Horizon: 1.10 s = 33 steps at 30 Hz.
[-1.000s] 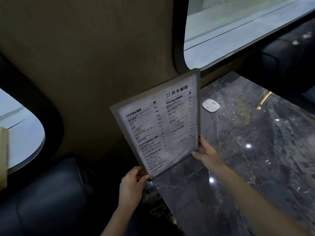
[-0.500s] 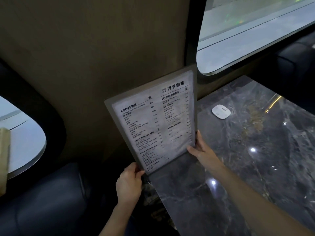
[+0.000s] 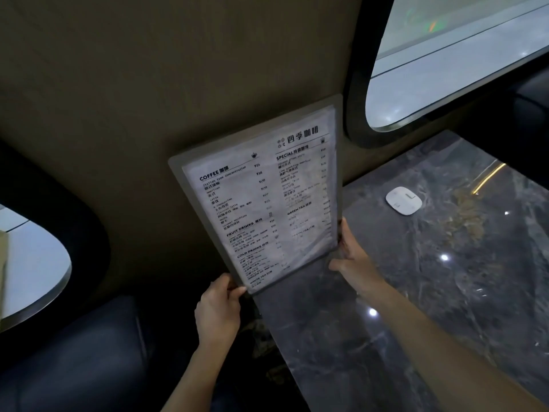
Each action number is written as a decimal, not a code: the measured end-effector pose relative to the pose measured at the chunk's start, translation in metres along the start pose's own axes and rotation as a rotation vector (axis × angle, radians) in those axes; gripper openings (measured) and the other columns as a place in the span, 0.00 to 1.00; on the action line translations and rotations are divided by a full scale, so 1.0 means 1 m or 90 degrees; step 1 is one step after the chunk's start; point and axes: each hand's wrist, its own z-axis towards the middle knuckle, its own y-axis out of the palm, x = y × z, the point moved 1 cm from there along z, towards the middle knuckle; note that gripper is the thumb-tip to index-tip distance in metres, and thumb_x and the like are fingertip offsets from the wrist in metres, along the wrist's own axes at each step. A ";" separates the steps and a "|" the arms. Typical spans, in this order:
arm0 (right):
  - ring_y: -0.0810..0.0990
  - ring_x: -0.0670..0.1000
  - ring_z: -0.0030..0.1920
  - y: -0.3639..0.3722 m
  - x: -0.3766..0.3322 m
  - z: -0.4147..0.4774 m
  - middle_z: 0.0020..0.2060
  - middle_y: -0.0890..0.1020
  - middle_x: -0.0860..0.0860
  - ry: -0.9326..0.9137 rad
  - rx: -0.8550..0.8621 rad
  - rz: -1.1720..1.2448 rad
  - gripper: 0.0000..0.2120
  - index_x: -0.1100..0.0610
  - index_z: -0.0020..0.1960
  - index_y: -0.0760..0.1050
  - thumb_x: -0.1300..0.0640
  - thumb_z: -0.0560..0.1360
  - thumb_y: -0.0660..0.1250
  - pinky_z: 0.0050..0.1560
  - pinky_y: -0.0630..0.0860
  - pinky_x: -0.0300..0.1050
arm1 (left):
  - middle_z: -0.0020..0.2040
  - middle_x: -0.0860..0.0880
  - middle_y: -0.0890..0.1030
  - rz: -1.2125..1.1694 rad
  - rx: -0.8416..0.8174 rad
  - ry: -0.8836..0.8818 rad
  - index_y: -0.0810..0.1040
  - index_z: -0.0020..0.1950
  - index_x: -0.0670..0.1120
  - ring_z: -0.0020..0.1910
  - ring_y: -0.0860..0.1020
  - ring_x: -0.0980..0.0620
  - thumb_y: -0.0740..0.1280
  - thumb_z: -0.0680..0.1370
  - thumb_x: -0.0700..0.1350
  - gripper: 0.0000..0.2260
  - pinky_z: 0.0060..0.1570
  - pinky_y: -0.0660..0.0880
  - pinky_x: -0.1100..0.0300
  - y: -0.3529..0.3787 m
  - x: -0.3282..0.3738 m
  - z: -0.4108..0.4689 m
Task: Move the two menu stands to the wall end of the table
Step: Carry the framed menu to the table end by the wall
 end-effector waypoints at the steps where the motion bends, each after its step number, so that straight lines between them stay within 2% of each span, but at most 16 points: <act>1: 0.73 0.41 0.54 0.001 -0.001 0.001 0.61 0.67 0.37 0.009 -0.002 0.001 0.45 0.37 0.70 0.46 0.72 0.68 0.62 0.40 0.78 0.37 | 0.37 0.47 0.80 0.005 -0.001 -0.004 0.72 0.38 0.44 0.36 0.77 0.49 0.70 0.73 0.43 0.07 0.33 0.73 0.55 0.000 0.000 0.003; 4: 0.76 0.34 0.46 0.003 -0.003 0.007 0.53 0.66 0.29 0.016 -0.010 0.007 0.45 0.38 0.71 0.45 0.72 0.69 0.62 0.35 0.77 0.32 | 0.37 0.49 0.79 0.005 0.004 -0.010 0.74 0.39 0.45 0.35 0.75 0.51 0.70 0.72 0.42 0.06 0.33 0.71 0.57 -0.001 -0.001 0.011; 6: 0.76 0.28 0.44 0.004 -0.004 0.011 0.52 0.66 0.28 0.015 -0.018 0.004 0.45 0.38 0.70 0.44 0.72 0.69 0.62 0.34 0.76 0.32 | 0.37 0.50 0.78 0.004 0.004 -0.018 0.74 0.39 0.46 0.35 0.75 0.52 0.70 0.72 0.43 0.06 0.34 0.72 0.57 -0.002 -0.001 0.015; 8: 0.76 0.31 0.47 0.007 -0.005 0.013 0.57 0.66 0.32 0.011 -0.024 0.003 0.46 0.37 0.70 0.43 0.72 0.69 0.62 0.34 0.76 0.31 | 0.36 0.52 0.77 0.003 -0.001 -0.028 0.75 0.39 0.47 0.35 0.76 0.52 0.70 0.72 0.44 0.05 0.34 0.73 0.57 -0.002 -0.001 0.017; 11: 0.72 0.35 0.52 0.010 -0.007 0.016 0.63 0.63 0.35 0.002 -0.017 0.000 0.47 0.35 0.69 0.43 0.71 0.68 0.63 0.37 0.76 0.31 | 0.36 0.53 0.76 0.001 -0.007 -0.028 0.74 0.38 0.48 0.35 0.76 0.53 0.70 0.72 0.44 0.06 0.33 0.71 0.58 -0.001 -0.001 0.018; 17: 0.68 0.42 0.60 0.010 -0.006 0.018 0.64 0.62 0.37 -0.011 0.002 -0.019 0.47 0.35 0.69 0.42 0.68 0.69 0.66 0.37 0.75 0.27 | 0.36 0.53 0.76 -0.004 -0.010 -0.027 0.74 0.40 0.48 0.38 0.77 0.50 0.70 0.73 0.44 0.05 0.39 0.77 0.51 -0.001 -0.001 0.016; 20: 0.65 0.42 0.63 0.010 -0.007 0.019 0.67 0.61 0.39 -0.025 0.014 -0.047 0.45 0.39 0.71 0.42 0.66 0.70 0.67 0.40 0.73 0.25 | 0.36 0.54 0.77 -0.010 -0.002 -0.028 0.74 0.40 0.50 0.38 0.78 0.51 0.70 0.72 0.46 0.05 0.38 0.78 0.52 -0.003 -0.001 0.014; 21: 0.64 0.42 0.64 0.010 -0.008 0.018 0.68 0.61 0.40 -0.030 0.022 -0.061 0.45 0.40 0.71 0.42 0.65 0.70 0.68 0.45 0.72 0.26 | 0.37 0.54 0.78 -0.014 0.000 -0.032 0.75 0.40 0.51 0.38 0.78 0.52 0.70 0.72 0.47 0.05 0.38 0.77 0.53 -0.004 -0.001 0.014; 23: 0.62 0.43 0.67 0.010 -0.008 0.016 0.68 0.63 0.41 -0.048 0.047 -0.097 0.42 0.41 0.71 0.44 0.62 0.71 0.68 0.59 0.68 0.36 | 0.37 0.55 0.78 -0.009 -0.004 -0.036 0.76 0.42 0.51 0.37 0.78 0.53 0.70 0.72 0.50 0.05 0.37 0.76 0.56 -0.006 -0.001 0.014; 24: 0.63 0.44 0.67 0.009 -0.007 0.013 0.67 0.64 0.41 -0.059 0.059 -0.119 0.41 0.41 0.71 0.46 0.60 0.71 0.68 0.62 0.65 0.40 | 0.37 0.55 0.78 0.001 -0.008 -0.033 0.77 0.42 0.50 0.37 0.77 0.53 0.70 0.72 0.51 0.06 0.36 0.76 0.56 -0.008 -0.001 0.014; 28: 0.65 0.51 0.67 0.004 -0.002 0.001 0.69 0.65 0.48 -0.049 0.102 -0.228 0.34 0.41 0.70 0.52 0.55 0.72 0.67 0.67 0.65 0.52 | 0.34 0.58 0.76 0.030 -0.004 0.006 0.77 0.40 0.52 0.34 0.77 0.54 0.65 0.75 0.53 0.07 0.35 0.78 0.55 -0.014 0.006 0.003; 31: 0.66 0.53 0.66 -0.006 0.002 -0.011 0.69 0.66 0.52 -0.042 0.105 -0.300 0.30 0.45 0.71 0.55 0.52 0.73 0.65 0.66 0.66 0.51 | 0.33 0.61 0.74 0.014 0.022 0.067 0.77 0.41 0.54 0.34 0.78 0.56 0.64 0.75 0.53 0.06 0.32 0.74 0.61 -0.016 0.019 -0.012; 33: 0.66 0.54 0.67 -0.015 0.004 -0.023 0.69 0.67 0.53 -0.041 0.112 -0.312 0.29 0.48 0.71 0.56 0.51 0.74 0.64 0.67 0.65 0.51 | 0.35 0.60 0.76 -0.007 0.017 0.118 0.76 0.43 0.54 0.35 0.78 0.58 0.64 0.74 0.54 0.05 0.31 0.73 0.62 -0.014 0.031 -0.023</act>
